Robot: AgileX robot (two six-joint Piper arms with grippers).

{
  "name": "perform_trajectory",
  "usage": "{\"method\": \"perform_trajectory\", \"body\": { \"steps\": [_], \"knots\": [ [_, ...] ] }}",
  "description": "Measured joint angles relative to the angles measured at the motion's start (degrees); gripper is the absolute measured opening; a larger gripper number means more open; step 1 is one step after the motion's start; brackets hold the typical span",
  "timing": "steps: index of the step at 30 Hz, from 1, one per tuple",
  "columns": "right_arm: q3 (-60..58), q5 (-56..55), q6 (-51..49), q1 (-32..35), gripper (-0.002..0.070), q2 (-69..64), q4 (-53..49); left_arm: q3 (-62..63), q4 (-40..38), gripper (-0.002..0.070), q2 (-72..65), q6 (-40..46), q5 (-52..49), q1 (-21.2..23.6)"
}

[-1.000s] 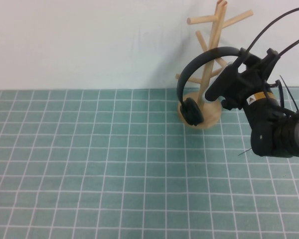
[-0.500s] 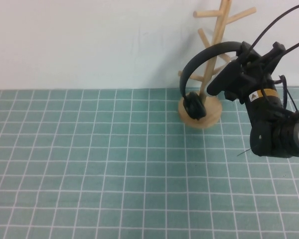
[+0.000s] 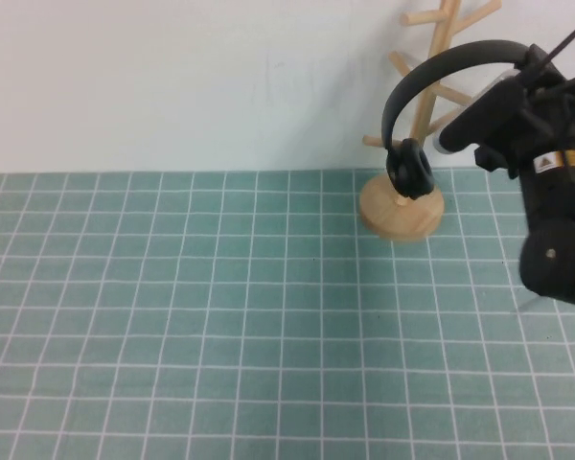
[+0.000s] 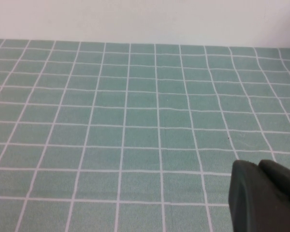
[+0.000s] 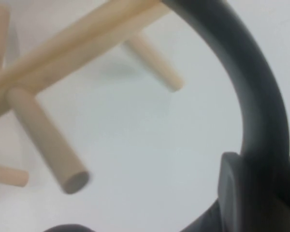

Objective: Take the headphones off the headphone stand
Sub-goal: Pick up the headphones from the headphone stand, then place the headphones on the table

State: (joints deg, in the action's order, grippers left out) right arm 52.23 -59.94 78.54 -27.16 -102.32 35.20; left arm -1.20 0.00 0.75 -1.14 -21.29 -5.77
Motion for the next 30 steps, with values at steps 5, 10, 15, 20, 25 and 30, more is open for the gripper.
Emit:
{"method": "perform_trajectory", "body": {
  "steps": [5,10,15,20,25,30],
  "knots": [
    [-5.67,4.13,0.00,-2.60,0.0059,8.44,1.51,0.00,0.00,-0.0004,0.00,0.00,0.00,0.00],
    [-9.59,11.68,-1.52,-6.56,0.0059,19.09,4.29,0.00,0.00,-0.0004,0.00,0.00,0.00,0.00],
    [-10.05,32.09,-10.86,-9.89,0.0059,29.53,4.68,0.00,0.00,-0.0004,0.00,0.00,0.00,0.00],
    [-10.05,59.08,-15.34,-10.12,0.0059,33.98,3.89,0.00,0.00,-0.0004,0.00,0.00,0.00,0.00],
    [-10.17,71.66,-15.96,-9.64,0.0059,33.98,1.59,0.00,0.00,-0.0004,0.00,0.00,0.00,0.00],
    [-10.17,77.93,-20.16,-3.08,0.0059,33.98,-2.38,0.00,0.00,-0.0004,0.00,0.00,0.00,0.00]
  ]
}}
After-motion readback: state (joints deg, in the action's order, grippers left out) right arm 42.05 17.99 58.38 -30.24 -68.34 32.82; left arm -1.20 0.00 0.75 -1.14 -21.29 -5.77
